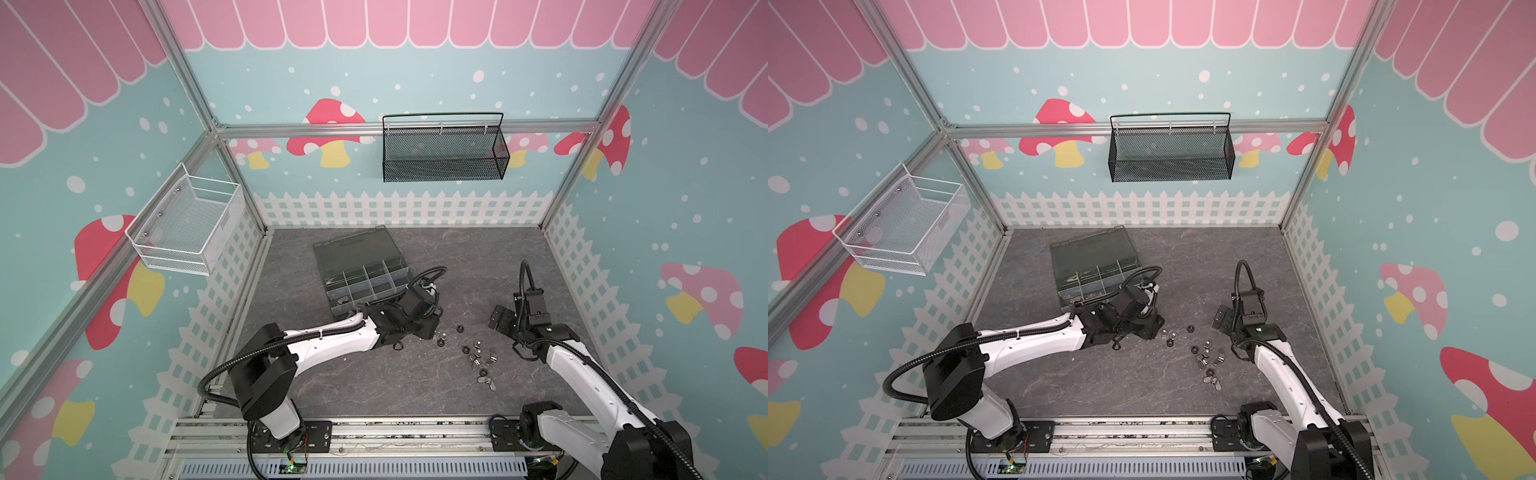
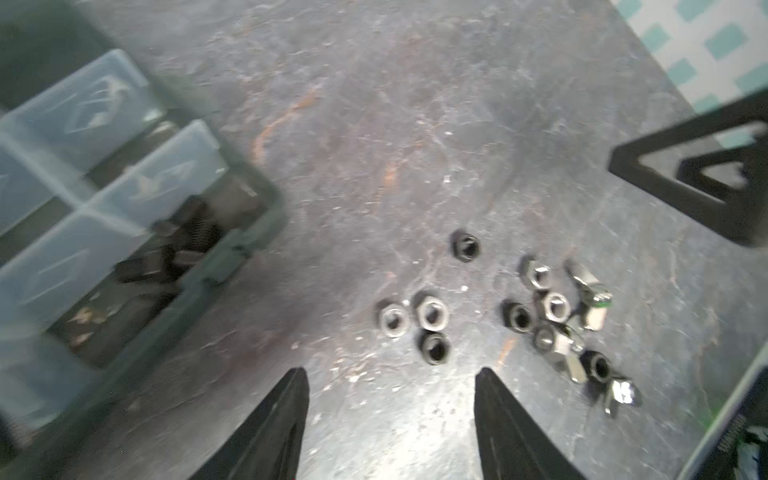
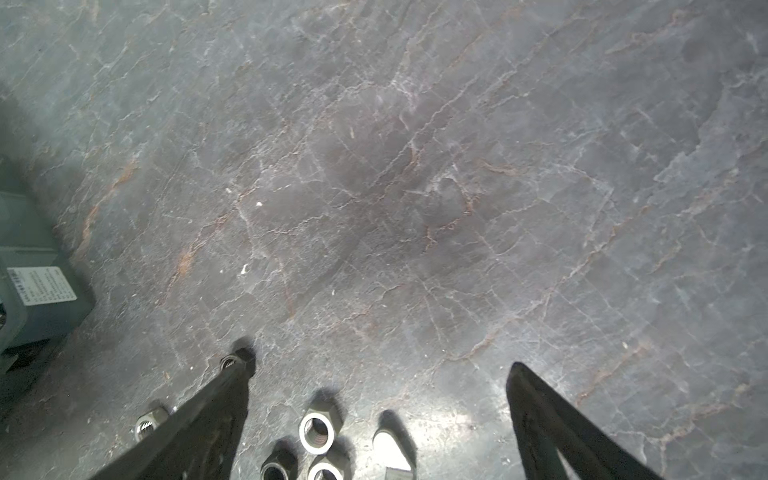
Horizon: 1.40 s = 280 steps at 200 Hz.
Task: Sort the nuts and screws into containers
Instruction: 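Reach the left gripper to the wing nuts near the right arm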
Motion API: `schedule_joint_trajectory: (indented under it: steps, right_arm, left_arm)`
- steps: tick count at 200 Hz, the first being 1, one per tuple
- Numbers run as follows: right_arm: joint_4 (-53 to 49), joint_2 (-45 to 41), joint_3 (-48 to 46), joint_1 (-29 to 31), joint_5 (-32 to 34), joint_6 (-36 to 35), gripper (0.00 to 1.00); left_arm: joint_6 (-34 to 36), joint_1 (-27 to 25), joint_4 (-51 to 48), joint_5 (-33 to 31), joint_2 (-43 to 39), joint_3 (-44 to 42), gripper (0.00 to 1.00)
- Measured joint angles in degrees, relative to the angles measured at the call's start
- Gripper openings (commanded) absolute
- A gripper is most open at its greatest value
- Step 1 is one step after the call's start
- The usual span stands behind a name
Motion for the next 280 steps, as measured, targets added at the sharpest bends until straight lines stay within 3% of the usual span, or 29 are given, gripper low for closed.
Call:
schedule_joint_trajectory:
  steps: [40,71,114,176,274,280]
  right_arm:
    - [1.6,-0.04,-1.7,-9.11,-6.88,-1.01,0.98]
    - [3.13,-0.04,-1.73,-12.72,-10.4,-1.9,0.98]
    - [3.74,-1.05,-2.64,-14.29,-12.68,-2.49,0.98]
    - [3.74,-2.03,-2.91,-15.32,-13.35,-3.48,0.98]
    - [3.74,-2.01,-2.91,-21.62,-15.34,-6.25,0.98]
    - [3.74,-2.01,-2.91,-21.7,-15.43,-6.38,0.98]
  left_arm:
    - [10.64,-10.08,6.97,3.45,8.2,2.78,0.64]
    - [20.39,-14.08,12.35,7.82,11.39,2.8,0.63]
    - [31.15,-14.58,16.26,12.79,15.13,3.91,0.62]
    - [44.19,-14.58,13.92,14.95,21.7,9.6,0.6]
    - [54.4,-14.58,5.4,15.82,29.0,18.99,0.5]
    - [54.73,-14.58,5.14,16.0,29.24,19.41,0.46]
